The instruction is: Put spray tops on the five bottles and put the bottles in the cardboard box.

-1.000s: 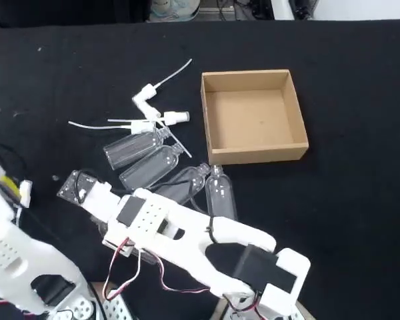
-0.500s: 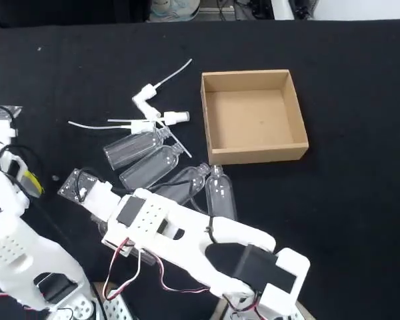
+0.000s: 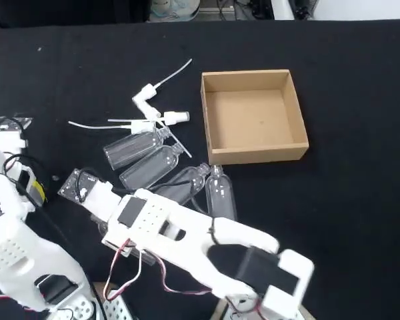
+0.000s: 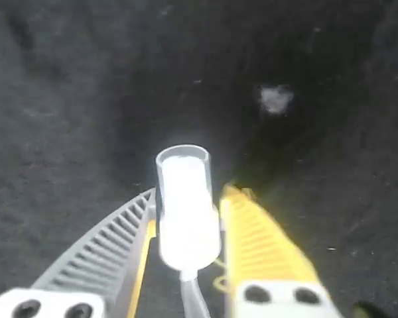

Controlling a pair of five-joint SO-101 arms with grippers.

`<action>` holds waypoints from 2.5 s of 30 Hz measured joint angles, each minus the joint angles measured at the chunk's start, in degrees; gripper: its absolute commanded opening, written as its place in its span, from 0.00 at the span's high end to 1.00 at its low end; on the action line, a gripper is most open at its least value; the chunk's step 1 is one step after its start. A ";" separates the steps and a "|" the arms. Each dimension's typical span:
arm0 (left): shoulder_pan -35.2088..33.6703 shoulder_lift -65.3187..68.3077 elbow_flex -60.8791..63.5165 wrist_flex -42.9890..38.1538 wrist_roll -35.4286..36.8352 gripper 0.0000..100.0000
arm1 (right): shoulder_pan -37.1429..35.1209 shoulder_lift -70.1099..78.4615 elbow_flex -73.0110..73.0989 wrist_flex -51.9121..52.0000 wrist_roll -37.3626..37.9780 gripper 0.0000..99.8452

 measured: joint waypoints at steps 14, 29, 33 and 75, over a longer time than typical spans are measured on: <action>-0.35 -11.78 -0.62 8.09 3.08 0.97 | 14.68 -31.30 4.92 4.48 -0.09 0.99; 3.78 -53.45 14.95 1.14 32.18 0.97 | 12.66 -38.51 35.87 -45.10 -0.18 0.99; 10.46 -60.40 13.98 -0.18 40.00 0.97 | 12.57 -38.68 36.75 -47.47 -0.18 0.99; 42.29 -68.04 2.20 -14.33 62.33 0.97 | 12.57 -39.12 37.80 -48.18 -3.69 0.99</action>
